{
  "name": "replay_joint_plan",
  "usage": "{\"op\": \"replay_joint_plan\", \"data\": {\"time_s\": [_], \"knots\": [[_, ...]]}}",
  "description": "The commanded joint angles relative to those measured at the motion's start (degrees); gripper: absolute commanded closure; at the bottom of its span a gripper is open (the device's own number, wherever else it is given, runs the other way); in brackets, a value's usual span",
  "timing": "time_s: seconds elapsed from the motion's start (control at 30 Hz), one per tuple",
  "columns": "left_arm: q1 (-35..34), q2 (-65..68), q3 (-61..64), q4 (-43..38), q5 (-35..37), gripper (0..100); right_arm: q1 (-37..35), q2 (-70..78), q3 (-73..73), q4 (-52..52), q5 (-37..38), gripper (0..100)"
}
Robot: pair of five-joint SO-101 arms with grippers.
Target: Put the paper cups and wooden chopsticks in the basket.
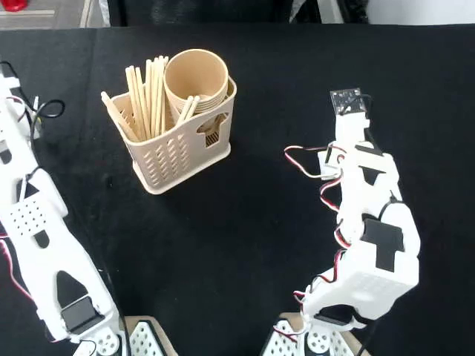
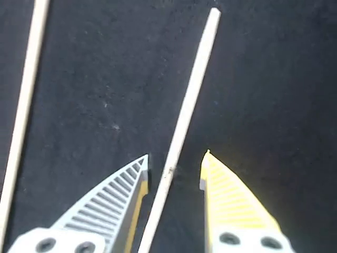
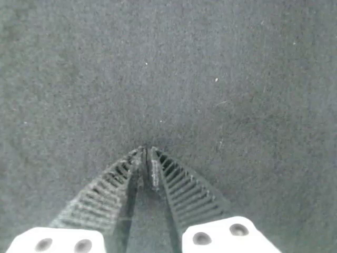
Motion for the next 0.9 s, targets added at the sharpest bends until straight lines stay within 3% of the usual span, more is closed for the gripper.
{"op": "replay_joint_plan", "data": {"time_s": [0.0,0.1,0.23,0.37,0.63,0.87], "knots": [[0.1,1.1,-4.9,-0.9,-1.3,83,0.3,-3.4,-0.2,-0.5,0.6,98.5],[0.1,2.5,0.3,-4.1,-1.2,86,0.3,-3.4,-0.2,-0.1,0.6,98.5],[0.1,2.9,6.0,-6.2,-0.5,97,0.3,-3.4,-0.2,0.0,0.6,98.5],[0.3,2.7,6.2,-4.6,6.0,97,0.4,-3.4,-0.3,0.0,0.6,98.5],[2.3,-4.9,-9.6,14.4,6.4,97,0.4,-3.4,-0.3,-0.1,0.6,98.5],[-0.6,-22.9,-3.9,15.6,13.5,97,0.4,-3.4,-0.4,-0.1,0.6,98.5]]}}
